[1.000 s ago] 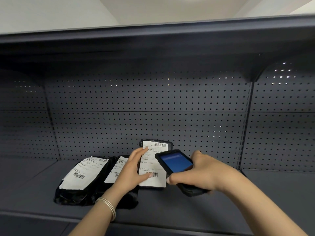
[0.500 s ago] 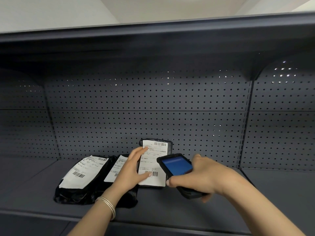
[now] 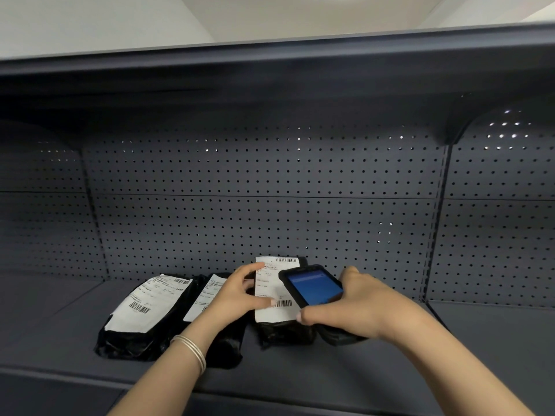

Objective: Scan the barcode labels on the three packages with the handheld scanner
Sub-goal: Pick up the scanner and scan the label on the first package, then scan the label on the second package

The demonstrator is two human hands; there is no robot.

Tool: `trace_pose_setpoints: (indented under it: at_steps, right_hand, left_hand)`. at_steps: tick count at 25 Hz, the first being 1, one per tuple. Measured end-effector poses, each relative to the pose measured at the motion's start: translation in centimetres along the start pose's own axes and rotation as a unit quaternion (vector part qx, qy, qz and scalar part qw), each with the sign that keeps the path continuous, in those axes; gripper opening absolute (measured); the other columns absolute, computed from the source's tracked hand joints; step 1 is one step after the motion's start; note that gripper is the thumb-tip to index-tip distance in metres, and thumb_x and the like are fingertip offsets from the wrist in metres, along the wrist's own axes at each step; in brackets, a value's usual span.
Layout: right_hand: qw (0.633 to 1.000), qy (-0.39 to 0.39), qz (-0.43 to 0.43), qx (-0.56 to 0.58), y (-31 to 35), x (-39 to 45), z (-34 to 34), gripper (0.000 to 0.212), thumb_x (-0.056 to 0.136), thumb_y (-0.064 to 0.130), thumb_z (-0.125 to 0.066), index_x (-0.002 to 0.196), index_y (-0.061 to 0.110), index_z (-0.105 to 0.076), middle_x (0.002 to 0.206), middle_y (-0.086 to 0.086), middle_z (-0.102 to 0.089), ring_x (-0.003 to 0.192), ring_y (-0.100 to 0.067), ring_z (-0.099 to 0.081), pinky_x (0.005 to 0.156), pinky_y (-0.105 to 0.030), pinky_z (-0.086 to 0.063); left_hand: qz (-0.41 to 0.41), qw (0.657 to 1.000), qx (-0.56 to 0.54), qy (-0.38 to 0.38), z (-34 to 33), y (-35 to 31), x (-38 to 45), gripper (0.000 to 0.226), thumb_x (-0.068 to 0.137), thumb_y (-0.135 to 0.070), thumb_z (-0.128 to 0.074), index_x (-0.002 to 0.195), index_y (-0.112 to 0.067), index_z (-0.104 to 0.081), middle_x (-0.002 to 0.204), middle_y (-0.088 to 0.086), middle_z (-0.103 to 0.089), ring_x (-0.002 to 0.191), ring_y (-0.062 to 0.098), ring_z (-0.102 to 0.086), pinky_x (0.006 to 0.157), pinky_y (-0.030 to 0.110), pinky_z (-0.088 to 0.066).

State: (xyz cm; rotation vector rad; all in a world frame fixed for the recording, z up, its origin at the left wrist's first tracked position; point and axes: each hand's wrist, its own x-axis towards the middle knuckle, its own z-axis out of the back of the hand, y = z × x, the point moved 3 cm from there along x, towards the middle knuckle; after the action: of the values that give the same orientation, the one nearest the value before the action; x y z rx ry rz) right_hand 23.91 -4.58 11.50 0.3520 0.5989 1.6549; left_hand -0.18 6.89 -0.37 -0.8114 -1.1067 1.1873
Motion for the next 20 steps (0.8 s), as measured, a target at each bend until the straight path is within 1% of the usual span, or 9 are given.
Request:
trace_pose_setpoints:
  at_steps: [2,4,8,10,12,13,15,17,20]
  right_hand:
    - [1.0,0.002,0.004,0.0,0.0,0.2,0.0,0.069,0.065,0.058,-0.079,0.109,0.016,-0.049,0.106,0.001,-0.061,0.077,-0.01,-0.057,0.054,-0.024,-0.041]
    - [1.0,0.0,0.008,0.002,0.0,0.4,0.0,0.067,0.065,0.058,-0.079,0.107,0.016,-0.049,0.106,0.0,-0.061,0.078,-0.011,-0.057,0.054,-0.024,-0.041]
    - [0.999,0.01,0.031,0.022,0.3,1.4,-1.1,0.07,0.059,0.06,-0.08,0.107,0.019,-0.05,0.11,0.0,-0.06,0.091,-0.013,-0.061,0.061,-0.025,-0.046]
    - [0.999,0.009,0.043,0.031,1.0,1.6,-2.1,0.075,0.055,0.062,-0.08,0.11,0.02,-0.05,0.112,0.001,-0.059,0.098,-0.014,-0.062,0.071,-0.028,-0.052]
    - [0.998,0.002,0.052,0.036,2.0,1.7,-3.2,0.074,0.057,0.06,-0.081,0.111,0.023,-0.046,0.111,0.004,-0.055,0.1,-0.013,-0.059,0.078,-0.029,-0.052]
    - [0.998,-0.003,0.054,0.039,2.5,1.6,-3.8,0.073,0.06,0.058,-0.082,0.111,0.025,-0.043,0.109,0.006,-0.051,0.098,-0.011,-0.058,0.078,-0.028,-0.05]
    - [0.997,-0.018,0.058,0.041,3.9,1.7,-5.2,0.075,0.062,0.055,-0.083,0.118,0.024,-0.043,0.108,0.007,-0.048,0.097,-0.01,-0.056,0.08,-0.028,-0.05]
    - [0.997,-0.035,0.049,0.04,5.4,2.0,-6.6,0.083,0.063,0.054,-0.083,0.128,0.022,-0.042,0.112,0.004,-0.049,0.1,-0.012,-0.056,0.079,-0.027,-0.049]
    - [0.997,-0.06,0.024,0.04,7.6,2.1,-8.5,0.081,0.065,0.053,-0.083,0.128,0.022,-0.042,0.112,0.004,-0.047,0.095,-0.01,-0.053,0.067,-0.022,-0.042]
  left_hand:
    - [0.046,0.998,0.041,0.033,-0.4,0.1,0.2,0.09,0.051,-0.021,-0.09,0.131,-0.024,-0.05,0.133,0.0,-0.056,0.125,0.016,-0.052,0.106,0.034,-0.042]
    - [0.044,0.998,0.031,0.032,-0.7,0.0,0.2,0.084,0.059,-0.019,-0.086,0.134,-0.018,-0.047,0.137,0.0,-0.053,0.131,0.016,-0.046,0.109,0.034,-0.038]
    - [-0.015,0.998,0.039,-0.04,0.8,-0.4,-1.0,0.059,0.078,-0.013,-0.076,0.125,-0.036,-0.049,0.143,-0.001,-0.045,0.134,0.011,-0.039,0.114,0.033,-0.033]
    - [-0.037,0.991,0.112,-0.064,3.1,-0.4,-2.1,0.053,0.082,-0.019,-0.072,0.125,-0.041,-0.049,0.139,-0.005,-0.049,0.125,-0.001,-0.045,0.109,0.023,-0.035]
    - [-0.05,0.98,0.178,-0.076,5.7,-0.1,-3.1,0.05,0.084,-0.023,-0.068,0.127,-0.04,-0.049,0.137,-0.009,-0.051,0.115,-0.011,-0.048,0.1,0.011,-0.034]
    - [-0.054,0.974,0.206,-0.078,6.9,0.2,-3.3,0.049,0.085,-0.025,-0.067,0.13,-0.038,-0.049,0.139,-0.01,-0.05,0.12,-0.007,-0.046,0.103,0.013,-0.032]
    - [-0.058,0.958,0.271,-0.078,9.4,1.4,-3.4,0.05,0.087,-0.03,-0.064,0.134,-0.033,-0.047,0.143,-0.009,-0.047,0.135,0.007,-0.038,0.113,0.027,-0.029]
    - [-0.039,0.946,0.314,-0.064,11.7,2.7,-3.0,0.051,0.088,-0.036,-0.06,0.137,-0.031,-0.044,0.146,-0.006,-0.044,0.14,0.014,-0.033,0.116,0.036,-0.026]
    - [-0.013,0.928,0.371,0.011,13.3,4.3,-2.1,0.052,0.091,-0.043,-0.052,0.14,-0.036,-0.037,0.152,-0.004,-0.036,0.145,0.018,-0.021,0.119,0.041,-0.014]
